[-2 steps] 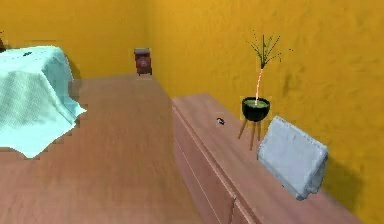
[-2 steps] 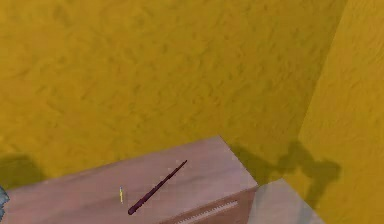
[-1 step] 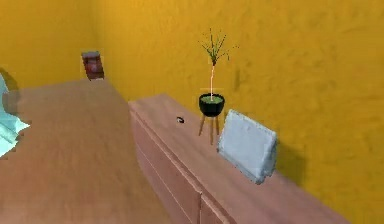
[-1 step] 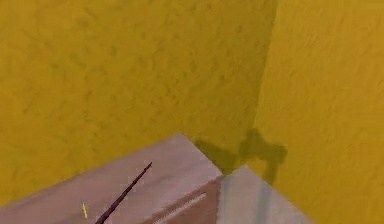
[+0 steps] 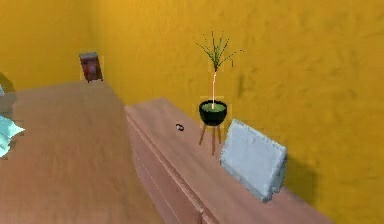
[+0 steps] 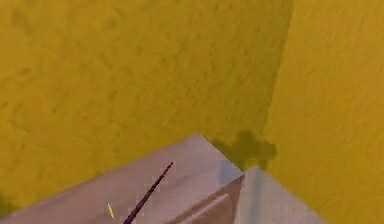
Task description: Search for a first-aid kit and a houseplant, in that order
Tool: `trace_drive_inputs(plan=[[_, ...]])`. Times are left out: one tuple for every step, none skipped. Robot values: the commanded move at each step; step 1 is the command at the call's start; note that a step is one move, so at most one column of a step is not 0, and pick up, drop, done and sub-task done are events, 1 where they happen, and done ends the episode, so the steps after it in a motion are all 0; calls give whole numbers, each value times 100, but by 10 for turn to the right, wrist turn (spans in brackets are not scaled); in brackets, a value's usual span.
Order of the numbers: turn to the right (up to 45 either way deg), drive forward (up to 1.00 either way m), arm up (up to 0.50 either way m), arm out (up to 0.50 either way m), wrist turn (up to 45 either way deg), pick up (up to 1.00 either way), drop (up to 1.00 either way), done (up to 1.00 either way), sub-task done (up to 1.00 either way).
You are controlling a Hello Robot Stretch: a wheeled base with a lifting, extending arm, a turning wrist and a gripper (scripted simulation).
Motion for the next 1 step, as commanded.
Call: trace_drive_inputs(plan=[[0,0,0,0,0,0,0,100,0]])
